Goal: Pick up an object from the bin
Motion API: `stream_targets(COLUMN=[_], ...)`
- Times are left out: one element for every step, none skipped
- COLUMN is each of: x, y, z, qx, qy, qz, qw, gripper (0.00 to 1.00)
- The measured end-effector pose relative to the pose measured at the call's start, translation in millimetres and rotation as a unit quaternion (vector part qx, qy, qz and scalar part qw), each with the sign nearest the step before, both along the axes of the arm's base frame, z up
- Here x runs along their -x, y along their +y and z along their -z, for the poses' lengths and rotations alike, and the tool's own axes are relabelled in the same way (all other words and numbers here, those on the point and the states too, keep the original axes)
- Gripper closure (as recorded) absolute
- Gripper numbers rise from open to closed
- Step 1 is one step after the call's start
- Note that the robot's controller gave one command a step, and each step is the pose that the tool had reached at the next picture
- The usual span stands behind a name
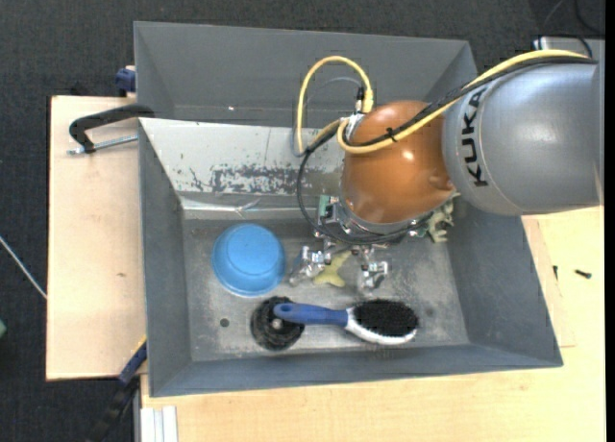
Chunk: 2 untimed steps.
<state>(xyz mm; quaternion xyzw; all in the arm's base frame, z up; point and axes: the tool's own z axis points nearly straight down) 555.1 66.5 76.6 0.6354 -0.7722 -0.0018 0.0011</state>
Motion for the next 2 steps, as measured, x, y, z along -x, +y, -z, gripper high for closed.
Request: stream_targets(x=[-1.2, -11.0], y=[0, 4], z=[-2, -120], qx=[0.000, -0.002], qy=[-0.0021, -0.0092], qz=[0.001, 0.021], qw=[1.0000, 0.9997], gripper=[1.00, 1.00])
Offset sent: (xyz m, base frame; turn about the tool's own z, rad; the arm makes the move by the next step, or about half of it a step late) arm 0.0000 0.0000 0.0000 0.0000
